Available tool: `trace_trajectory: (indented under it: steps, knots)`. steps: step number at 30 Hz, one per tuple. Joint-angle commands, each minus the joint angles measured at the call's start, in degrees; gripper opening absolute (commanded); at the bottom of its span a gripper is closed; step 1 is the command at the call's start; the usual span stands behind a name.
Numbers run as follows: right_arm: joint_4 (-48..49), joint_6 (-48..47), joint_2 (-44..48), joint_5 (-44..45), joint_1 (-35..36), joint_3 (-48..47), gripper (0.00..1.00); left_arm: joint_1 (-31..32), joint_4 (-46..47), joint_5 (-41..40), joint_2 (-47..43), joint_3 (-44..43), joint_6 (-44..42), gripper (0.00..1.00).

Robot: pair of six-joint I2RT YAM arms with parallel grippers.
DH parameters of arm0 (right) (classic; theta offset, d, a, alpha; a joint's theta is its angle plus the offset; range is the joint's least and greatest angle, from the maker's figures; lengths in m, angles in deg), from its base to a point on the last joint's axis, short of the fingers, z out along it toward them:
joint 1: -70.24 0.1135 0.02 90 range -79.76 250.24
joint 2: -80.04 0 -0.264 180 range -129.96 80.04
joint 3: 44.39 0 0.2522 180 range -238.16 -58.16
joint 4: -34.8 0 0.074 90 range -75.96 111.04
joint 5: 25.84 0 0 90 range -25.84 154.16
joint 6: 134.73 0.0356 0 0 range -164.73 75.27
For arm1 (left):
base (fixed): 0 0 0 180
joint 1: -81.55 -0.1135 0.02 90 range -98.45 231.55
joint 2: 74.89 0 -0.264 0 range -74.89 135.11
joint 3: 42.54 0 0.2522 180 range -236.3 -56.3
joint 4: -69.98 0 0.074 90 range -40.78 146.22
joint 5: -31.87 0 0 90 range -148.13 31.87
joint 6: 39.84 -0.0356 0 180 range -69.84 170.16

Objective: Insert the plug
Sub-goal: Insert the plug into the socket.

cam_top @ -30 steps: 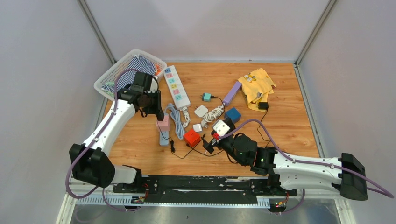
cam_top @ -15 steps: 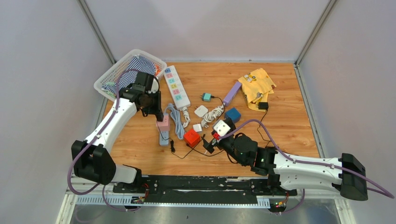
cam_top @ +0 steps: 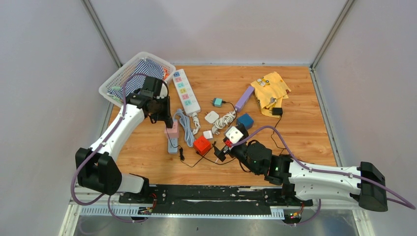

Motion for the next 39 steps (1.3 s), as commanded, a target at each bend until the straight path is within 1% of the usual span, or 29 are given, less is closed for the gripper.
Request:
trace_trajectory:
  steps: [1,13,39]
  knots:
    - [0.99,0.13,1.29,1.01,-0.11,1.41,1.00,0.86,-0.31,-1.04,-0.40,1.73,0.17,0.00]
    - [0.90,0.13,1.86,1.25,-0.11,1.74,1.00,0.86,-0.53,-0.22,-1.66,2.32,1.64,0.00]
    - [0.46,-0.05,2.97,1.52,-0.11,1.99,1.00,0.86,-1.61,-0.26,-1.14,1.24,0.60,0.00]
